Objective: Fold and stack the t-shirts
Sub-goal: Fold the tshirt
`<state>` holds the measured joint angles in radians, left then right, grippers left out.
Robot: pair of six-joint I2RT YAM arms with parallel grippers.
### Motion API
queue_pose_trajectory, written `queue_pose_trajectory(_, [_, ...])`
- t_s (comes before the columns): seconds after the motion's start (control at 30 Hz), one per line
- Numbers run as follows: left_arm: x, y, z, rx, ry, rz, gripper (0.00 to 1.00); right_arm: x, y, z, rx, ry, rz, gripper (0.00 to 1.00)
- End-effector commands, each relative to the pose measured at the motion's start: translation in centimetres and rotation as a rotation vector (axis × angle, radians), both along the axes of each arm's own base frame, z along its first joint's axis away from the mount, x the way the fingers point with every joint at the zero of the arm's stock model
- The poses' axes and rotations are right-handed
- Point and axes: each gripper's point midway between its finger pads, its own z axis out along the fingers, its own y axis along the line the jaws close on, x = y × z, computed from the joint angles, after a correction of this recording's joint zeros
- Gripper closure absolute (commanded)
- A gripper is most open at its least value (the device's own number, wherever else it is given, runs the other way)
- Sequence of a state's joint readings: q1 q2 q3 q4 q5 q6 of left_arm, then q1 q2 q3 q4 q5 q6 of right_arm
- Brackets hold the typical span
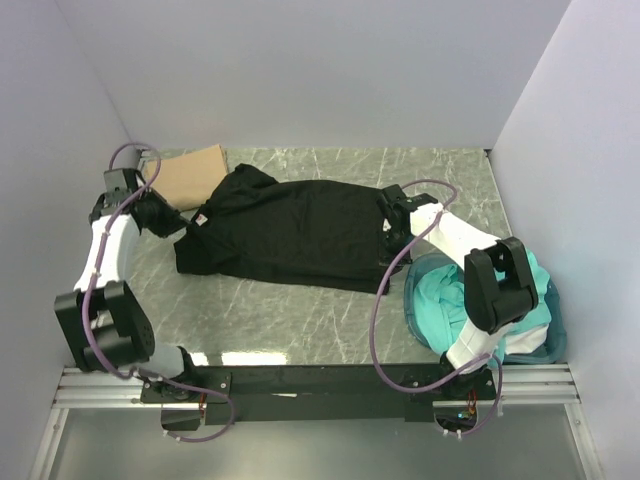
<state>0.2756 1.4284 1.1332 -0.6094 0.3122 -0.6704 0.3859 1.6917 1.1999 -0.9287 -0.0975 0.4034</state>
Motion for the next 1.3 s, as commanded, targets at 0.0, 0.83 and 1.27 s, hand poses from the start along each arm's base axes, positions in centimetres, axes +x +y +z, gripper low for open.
queue_pose_trajectory(0.0, [3.1,-1.0,1.8,-0.024,-0.077,-0.062,0.99,1.9,0.0,1.1,0.015,-0.039,0.004,1.0])
queue_pose_trajectory(0.83, [12.0,-4.6,0.6,0.013,-0.065,-0.251,0.99,3.9,-1.1,-0.1,-0.01,0.016,-0.033,1.0])
queue_pose_trajectory(1.27, [13.9,-4.9,-0.1,0.035,-0.045,-0.255,0.92,5.4,-1.3,-0.3,-0.002,0.0,-0.062,0.94])
